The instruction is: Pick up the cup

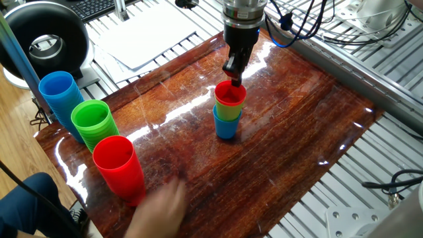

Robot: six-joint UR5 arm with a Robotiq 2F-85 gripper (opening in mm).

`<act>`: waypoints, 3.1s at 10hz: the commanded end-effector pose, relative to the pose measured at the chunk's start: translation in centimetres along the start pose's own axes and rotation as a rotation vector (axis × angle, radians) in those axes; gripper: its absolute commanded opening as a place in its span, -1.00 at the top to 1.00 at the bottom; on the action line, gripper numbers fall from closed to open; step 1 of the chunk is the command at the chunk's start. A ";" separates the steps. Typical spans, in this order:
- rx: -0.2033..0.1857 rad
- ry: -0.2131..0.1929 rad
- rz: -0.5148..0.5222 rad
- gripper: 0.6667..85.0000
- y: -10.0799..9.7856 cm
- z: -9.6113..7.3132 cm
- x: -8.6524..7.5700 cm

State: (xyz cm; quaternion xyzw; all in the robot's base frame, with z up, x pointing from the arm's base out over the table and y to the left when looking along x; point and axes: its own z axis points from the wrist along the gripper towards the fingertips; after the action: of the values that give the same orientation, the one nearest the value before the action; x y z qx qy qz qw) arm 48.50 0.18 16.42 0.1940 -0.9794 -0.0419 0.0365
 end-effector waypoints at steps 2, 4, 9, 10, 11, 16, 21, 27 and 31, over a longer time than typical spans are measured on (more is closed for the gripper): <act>-0.002 -0.014 -0.004 0.98 0.1 -0.5 -0.4; -0.008 -0.016 -0.003 0.98 0.2 -0.4 -0.5; -0.010 -0.014 0.000 0.98 0.2 -0.3 -0.5; -0.010 -0.011 0.000 0.98 0.2 -0.3 -0.4; -0.011 -0.009 0.003 0.98 0.2 -0.3 -0.5; -0.014 -0.005 0.006 0.98 0.4 -0.3 -0.4; -0.018 0.000 0.012 0.98 0.7 -1.1 -0.2; -0.029 0.048 0.016 0.98 1.4 -4.9 1.4; -0.028 0.051 0.016 0.98 1.9 -7.6 1.6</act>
State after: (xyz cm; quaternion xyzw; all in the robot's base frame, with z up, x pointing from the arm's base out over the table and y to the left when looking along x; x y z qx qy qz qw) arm 47.00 0.32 22.60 0.1868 -0.9792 -0.0441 0.0658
